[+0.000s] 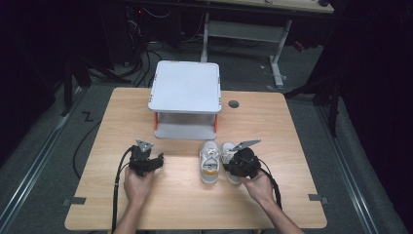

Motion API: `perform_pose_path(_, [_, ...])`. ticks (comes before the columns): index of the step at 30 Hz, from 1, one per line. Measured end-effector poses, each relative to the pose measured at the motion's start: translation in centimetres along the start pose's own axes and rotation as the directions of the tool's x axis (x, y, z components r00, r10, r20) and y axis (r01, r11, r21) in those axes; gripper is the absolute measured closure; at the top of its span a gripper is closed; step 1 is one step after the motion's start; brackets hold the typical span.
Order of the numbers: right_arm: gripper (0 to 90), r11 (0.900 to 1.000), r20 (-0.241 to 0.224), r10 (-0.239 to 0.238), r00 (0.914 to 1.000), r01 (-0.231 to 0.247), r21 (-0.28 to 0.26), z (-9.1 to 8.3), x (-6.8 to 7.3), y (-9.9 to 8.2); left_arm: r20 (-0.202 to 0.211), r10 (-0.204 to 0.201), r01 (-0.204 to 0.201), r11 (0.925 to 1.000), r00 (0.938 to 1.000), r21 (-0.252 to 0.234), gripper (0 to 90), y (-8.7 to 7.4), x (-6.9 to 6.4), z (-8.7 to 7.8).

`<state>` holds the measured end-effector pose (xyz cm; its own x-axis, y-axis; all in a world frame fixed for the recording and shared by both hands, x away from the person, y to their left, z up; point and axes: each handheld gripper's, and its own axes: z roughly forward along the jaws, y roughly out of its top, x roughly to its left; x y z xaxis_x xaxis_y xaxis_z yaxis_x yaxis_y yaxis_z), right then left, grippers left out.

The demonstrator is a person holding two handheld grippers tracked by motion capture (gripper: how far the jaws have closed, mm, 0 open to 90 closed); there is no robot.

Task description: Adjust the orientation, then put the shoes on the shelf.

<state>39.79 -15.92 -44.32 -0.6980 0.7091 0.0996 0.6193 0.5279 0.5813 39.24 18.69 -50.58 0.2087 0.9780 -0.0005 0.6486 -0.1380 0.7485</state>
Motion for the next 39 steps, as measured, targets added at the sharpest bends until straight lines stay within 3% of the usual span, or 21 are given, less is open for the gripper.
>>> perform_pose_path(2, [70.9, 1.0000, -0.011, 0.006, 0.9999, -0.007, -0.005, 0.1, 0.0, -0.1, 0.000, 0.000, 0.000, 1.0000, 1.0000, 0.000, 34.3, 0.0, 0.0, 0.0])
perform_pose_path(3, [67.0, 0.9996, -0.062, 0.025, 0.9978, -0.026, -0.009, 0.4, -0.2, -0.2, 0.000, 0.000, 0.000, 1.0000, 1.0000, -0.001, 34.3, 0.0, 0.0, 0.0])
perform_pose_path(11, [59.3, 0.9958, -0.135, 0.067, 0.9886, -0.074, -0.053, -0.3, -0.7, -0.9, 0.000, 0.002, -0.002, 1.0000, 1.0000, 0.000, 33.8, 0.0, 0.0, 0.0])
perform_pose_path(12, [57.5, 0.9915, -0.170, 0.087, 0.9815, -0.102, -0.081, -1.0, -1.2, -1.4, 0.000, 0.002, -0.002, 1.0000, 1.0000, 0.000, 33.6, 0.0, 0.0, 0.0])
perform_pose_path(15, [57.5, 0.9859, -0.192, 0.092, 0.9770, -0.116, -0.120, -1.7, -1.6, -1.9, 0.000, 0.002, -0.002, 1.0000, 1.0000, 0.000, 33.6, 0.0, 0.0, 0.0])
perform_pose_path(16, [57.5, 0.9775, -0.208, 0.096, 0.9734, -0.131, -0.165, -2.7, -2.1, -2.4, -0.001, 0.005, -0.005, 1.0000, 1.0000, 0.001, 33.6, 0.0, 0.0, 0.0])
perform_pose_path(18, [57.5, 0.9716, -0.210, 0.096, 0.9729, -0.138, -0.192, -3.3, -2.3, -2.7, -0.001, 0.004, -0.004, 1.0000, 1.0000, 0.001, 33.6, 0.0, 0.0, 0.0])
perform_pose_path(19, [57.1, 0.9632, -0.204, 0.100, 0.9739, -0.146, -0.226, -3.9, -2.5, -3.1, -0.001, 0.002, -0.002, 1.0000, 1.0000, 0.001, 33.6, 0.0, -0.1, 0.0])
perform_pose_path(20, [54.6, 0.9522, -0.164, 0.105, 0.9808, -0.147, -0.268, -4.5, -3.2, -3.8, -0.002, 0.000, 0.000, 1.0000, 1.0000, 0.001, 33.6, 0.0, -0.1, 0.0])
perform_pose_path(22, [54.0, 0.9492, -0.138, 0.109, 0.9845, -0.144, -0.280, -4.7, -3.5, -4.0, -0.003, 0.000, 0.000, 1.0000, 1.0000, 0.001, 33.5, 0.0, -0.1, 0.0])
perform_pose_path(23, [53.4, 0.9406, -0.060, 0.135, 0.9889, -0.147, -0.306, -4.8, -4.5, -4.9, -0.006, -0.006, 0.006, 1.0000, 1.0000, -0.001, 33.6, 0.0, -0.2, 0.0])
perform_pose_path(25, [53.7, 0.9369, -0.033, 0.149, 0.9883, -0.152, -0.315, -4.6, -5.2, -5.4, -0.007, -0.012, 0.012, 0.9999, 0.9999, -0.002, 33.8, 0.0, -0.2, 0.0])
perform_pose_path(26, [53.8, 0.9337, -0.006, 0.195, 0.9808, -0.187, -0.305, -3.9, -6.7, -6.6, -0.008, -0.016, 0.016, 0.9999, 0.9998, -0.001, 34.3, -0.1, -0.2, -0.1])
perform_pose_path(29, [53.7, 0.9331, 0.020, 0.226, 0.9738, -0.211, -0.291, -3.3, -7.6, -7.4, -0.003, -0.019, 0.019, 0.9998, 0.9998, -0.001, 34.0, -0.1, -0.1, -0.1])
perform_pose_path(30, [53.7, 0.9326, 0.040, 0.238, 0.9705, -0.216, -0.289, -3.0, -7.9, -7.8, 0.002, -0.027, 0.027, 0.9996, 0.9996, -0.003, 34.0, -0.1, -0.1, -0.1])
perform_pose_path(31, [52.7, 0.9343, 0.090, 0.255, 0.9627, -0.221, -0.279, -2.3, -8.5, -8.5, 0.008, -0.030, 0.030, 0.9995, 0.9995, -0.005, 33.1, -0.1, 0.0, -0.1])
perform_pose_path(33, [51.7, 0.9346, 0.105, 0.259, 0.9603, -0.221, -0.278, -2.2, -8.7, -8.7, 0.012, -0.031, 0.031, 0.9995, 0.9994, -0.003, 32.9, -0.1, 0.0, -0.1])
perform_pose_path(34, [49.7, 0.9361, 0.153, 0.264, 0.9525, -0.214, -0.279, -1.7, -9.0, -9.0, 0.003, -0.017, 0.017, 0.9999, 0.9998, 0.001, 32.8, -0.1, -0.1, -0.2])
perform_pose_path(35, [49.7, 0.9361, 0.153, 0.264, 0.9525, -0.214, -0.279, -1.7, -9.0, -9.0, 0.003, -0.017, 0.017, 0.9999, 0.9998, 0.001, 33.2, -0.1, -0.1, -0.2])
perform_pose_path(36, [49.0, 0.9377, 0.190, 0.269, 0.9441, -0.212, -0.275, -1.4, -9.2, -9.1, 0.003, 0.001, -0.001, 0.9999, 1.0000, 0.011, 35.4, -0.1, -0.7, -0.4])
perform_pose_path(39, [48.7, 0.9424, 0.225, 0.267, 0.9370, -0.205, -0.265, -1.1, -9.4, -9.1, 0.026, 0.019, -0.019, 0.9998, 0.9995, 0.006, 36.0, 0.0, -1.5, -0.9])
